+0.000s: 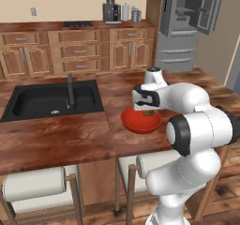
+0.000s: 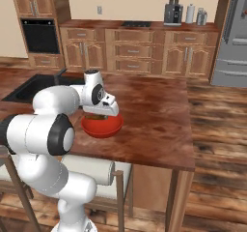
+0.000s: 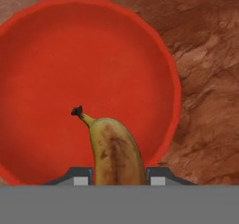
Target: Retrieve the banana and mango from the fridge and place them into the bowl on the dining table.
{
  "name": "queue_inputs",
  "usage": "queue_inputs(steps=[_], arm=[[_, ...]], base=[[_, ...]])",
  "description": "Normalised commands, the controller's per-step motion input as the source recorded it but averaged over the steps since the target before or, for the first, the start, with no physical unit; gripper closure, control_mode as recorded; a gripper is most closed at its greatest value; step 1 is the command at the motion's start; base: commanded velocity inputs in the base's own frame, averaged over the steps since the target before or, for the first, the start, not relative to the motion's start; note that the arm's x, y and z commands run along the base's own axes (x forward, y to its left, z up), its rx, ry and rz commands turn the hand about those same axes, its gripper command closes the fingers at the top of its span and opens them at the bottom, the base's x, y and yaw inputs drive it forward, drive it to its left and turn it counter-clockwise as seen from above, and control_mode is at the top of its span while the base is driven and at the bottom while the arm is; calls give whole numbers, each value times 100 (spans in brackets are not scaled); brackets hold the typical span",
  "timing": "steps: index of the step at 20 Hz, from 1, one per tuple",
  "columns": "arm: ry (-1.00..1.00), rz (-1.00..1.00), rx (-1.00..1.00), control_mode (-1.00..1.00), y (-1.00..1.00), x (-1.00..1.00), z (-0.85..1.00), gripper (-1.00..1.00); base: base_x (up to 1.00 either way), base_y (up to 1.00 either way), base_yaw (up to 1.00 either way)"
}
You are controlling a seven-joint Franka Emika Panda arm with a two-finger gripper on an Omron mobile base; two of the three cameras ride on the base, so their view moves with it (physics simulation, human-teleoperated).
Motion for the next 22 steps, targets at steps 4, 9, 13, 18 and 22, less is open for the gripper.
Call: queue_inputs(steps=[4,9,13,18,22], arm=[[3,-2,0,-100,0,17,-27,100],[0,-3,0,-100,0,12,-23,100],[0,-3,0,-100,0,14,-21,100],[0,-3,0,-100,0,25,-16,100],[0,-3,0,-100,0,30,-13,100]], base=[[0,0,0],[0,0,0],[0,0,0],[0,0,0],[0,0,0]])
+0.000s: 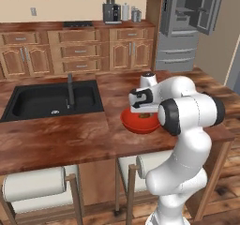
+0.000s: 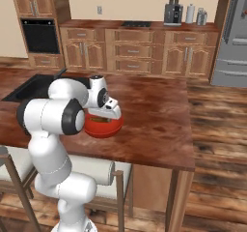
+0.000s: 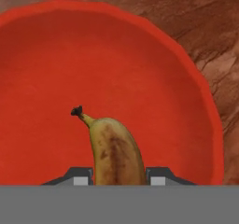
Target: Retrieve the banana and mango from the fridge and place them into the bowl on the dining table.
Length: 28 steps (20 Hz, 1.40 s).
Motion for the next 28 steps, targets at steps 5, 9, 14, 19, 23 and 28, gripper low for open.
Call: queue_inputs(steps=[5,9,14,19,23,28], arm=[[0,-3,0,-100,0,30,-10,100],[0,-4,0,-100,4,19,-15,100],[0,-4,0,-100,8,12,-23,100],[0,-4,0,-100,8,17,-21,100],[0,-4,0,-100,9,6,-12,100],[-11,-6,0,-100,10,-51,3,-100]], base=[[0,0,0],[0,0,0],[0,0,0],[0,0,0],[0,0,0],[0,0,0]])
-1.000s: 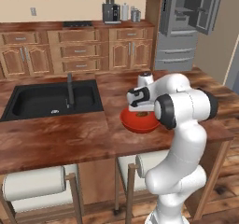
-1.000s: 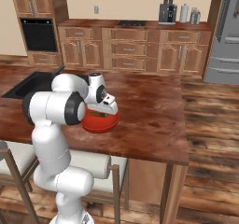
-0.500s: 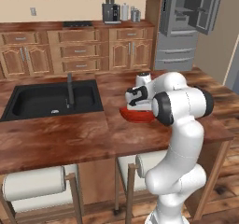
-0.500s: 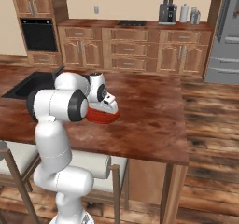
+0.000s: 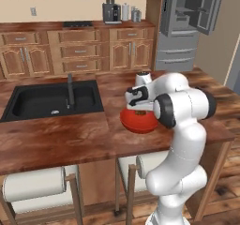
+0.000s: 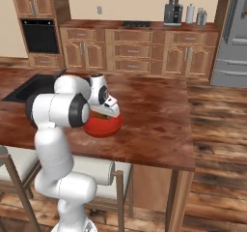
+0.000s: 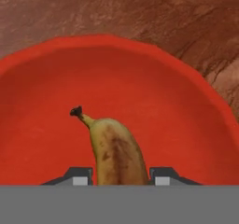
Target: Retrieve the banana and mango from the fridge and place them into the bowl on the dining table.
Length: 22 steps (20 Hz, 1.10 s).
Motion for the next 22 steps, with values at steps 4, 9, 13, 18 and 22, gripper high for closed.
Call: queue_inputs(steps=[4,9,13,18,22], arm=[[-21,-4,0,-100,1,-72,27,-100],[-19,-1,0,-100,0,-76,37,-100],[-19,0,0,-100,-4,-83,67,-100],[-20,0,0,-100,-25,-100,99,-100],[-20,0,0,-100,-35,-92,100,-100]], base=[[0,0,0],[0,0,0],[0,0,0],[0,0,0],[0,0,0]])
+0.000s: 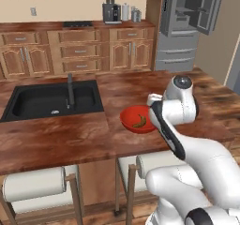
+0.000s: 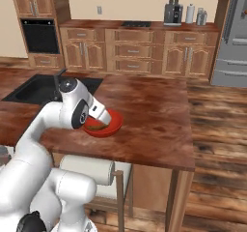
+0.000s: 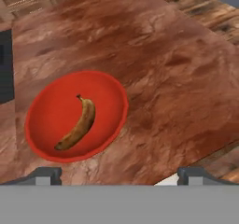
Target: Retrieve the banana and mango from the fridge and place them into the bowl on the dining table.
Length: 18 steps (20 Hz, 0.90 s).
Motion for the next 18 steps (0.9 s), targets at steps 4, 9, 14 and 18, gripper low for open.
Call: queue_inputs(steps=[4,9,14,18], arm=[[-11,2,0,-100,-30,-81,100,-100],[-1,11,0,-100,-8,-81,100,-100],[7,20,-2,-100,0,-78,99,-100],[18,29,-3,-100,6,-57,56,-100]], base=[[0,0,0],[0,0,0],[0,0,0],[0,0,0]])
